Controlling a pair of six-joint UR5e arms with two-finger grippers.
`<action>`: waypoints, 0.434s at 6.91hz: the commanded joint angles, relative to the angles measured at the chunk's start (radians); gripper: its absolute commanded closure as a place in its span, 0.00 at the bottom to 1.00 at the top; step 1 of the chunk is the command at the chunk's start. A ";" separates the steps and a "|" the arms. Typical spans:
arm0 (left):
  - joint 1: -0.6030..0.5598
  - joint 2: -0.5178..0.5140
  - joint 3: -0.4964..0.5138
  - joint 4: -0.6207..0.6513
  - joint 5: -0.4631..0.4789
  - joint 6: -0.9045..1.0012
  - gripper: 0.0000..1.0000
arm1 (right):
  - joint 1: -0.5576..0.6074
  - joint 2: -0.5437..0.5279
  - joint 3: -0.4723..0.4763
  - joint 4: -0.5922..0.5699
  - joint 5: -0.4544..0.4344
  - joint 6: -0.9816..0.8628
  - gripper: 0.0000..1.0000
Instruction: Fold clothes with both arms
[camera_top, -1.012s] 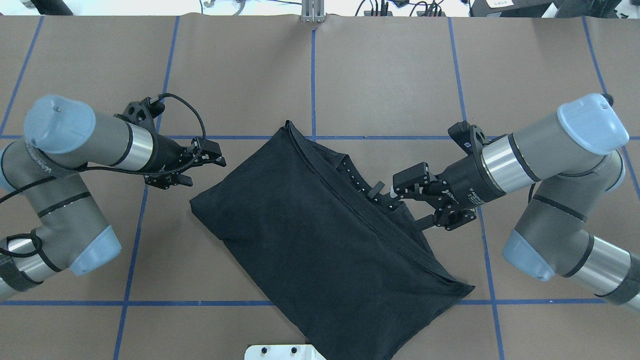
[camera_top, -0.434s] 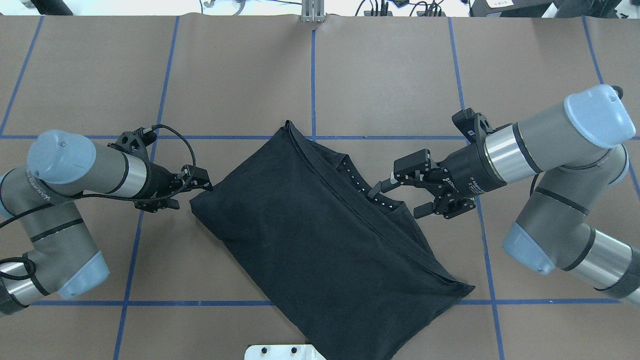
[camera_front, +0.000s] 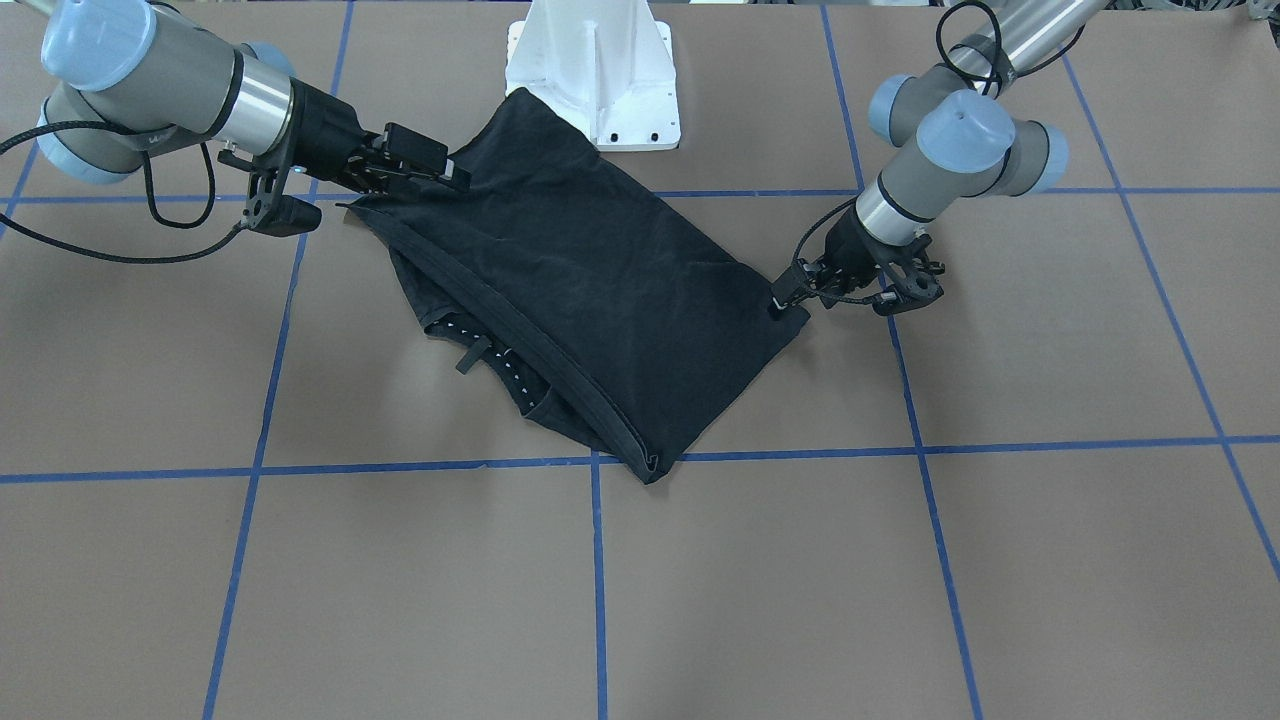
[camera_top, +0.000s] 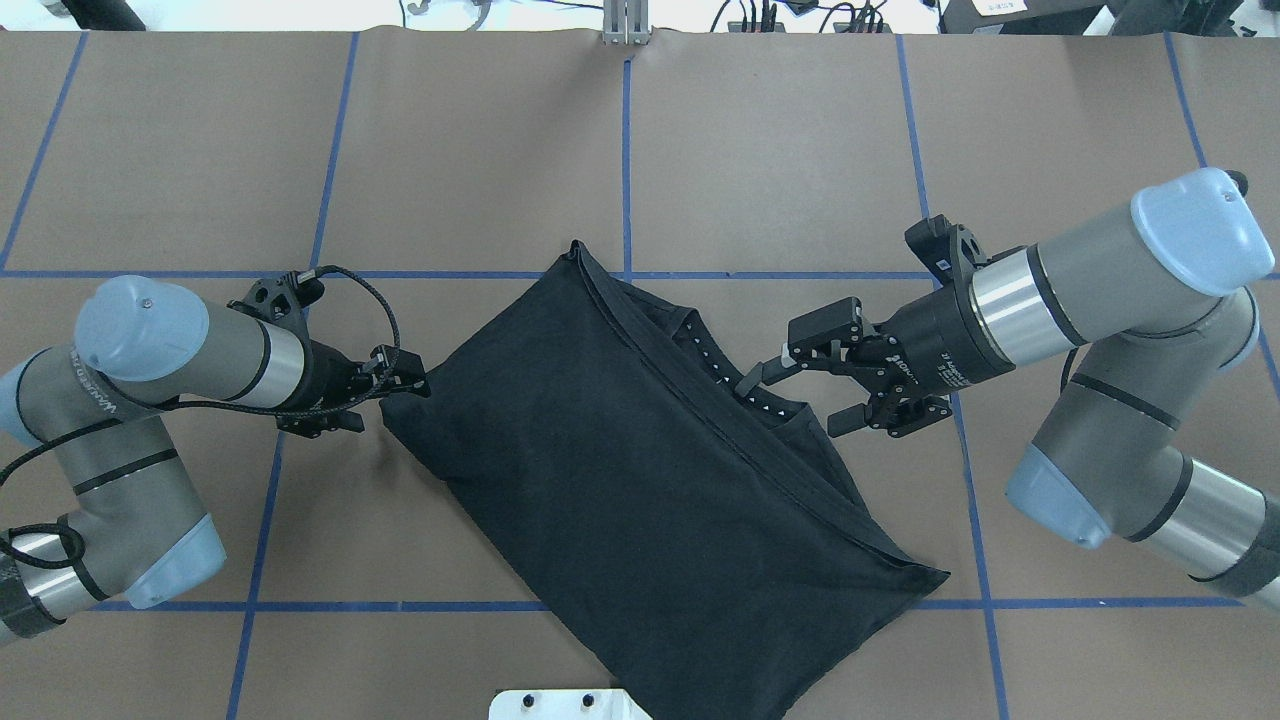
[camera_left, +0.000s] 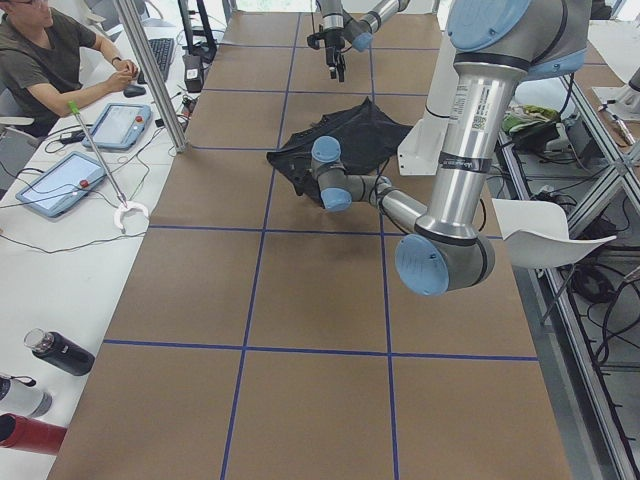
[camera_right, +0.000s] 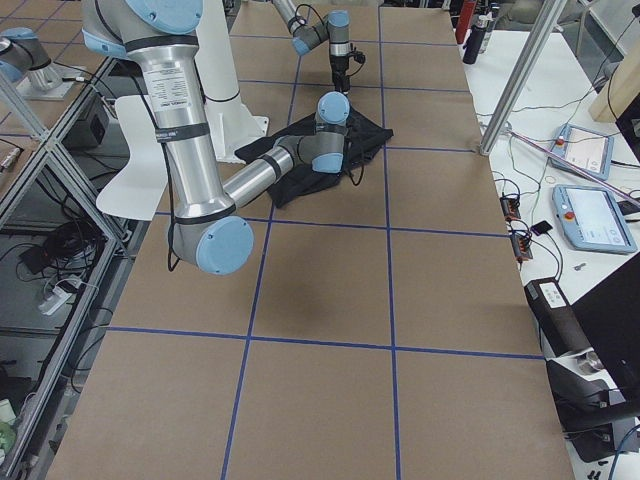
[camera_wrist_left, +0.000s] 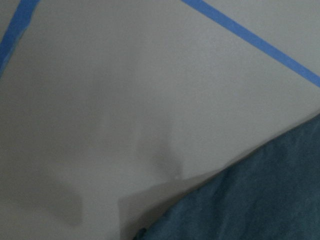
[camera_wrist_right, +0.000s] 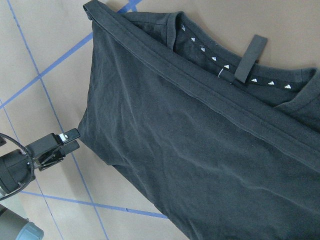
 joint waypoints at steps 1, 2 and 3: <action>0.013 -0.004 0.006 0.003 0.000 0.002 0.01 | 0.000 -0.006 0.001 0.000 0.003 0.000 0.00; 0.015 -0.007 0.006 0.005 -0.002 0.003 0.09 | 0.002 -0.006 0.001 0.000 0.006 0.000 0.00; 0.015 -0.007 0.006 0.005 -0.002 0.003 0.23 | 0.002 -0.007 0.001 0.000 0.008 0.000 0.00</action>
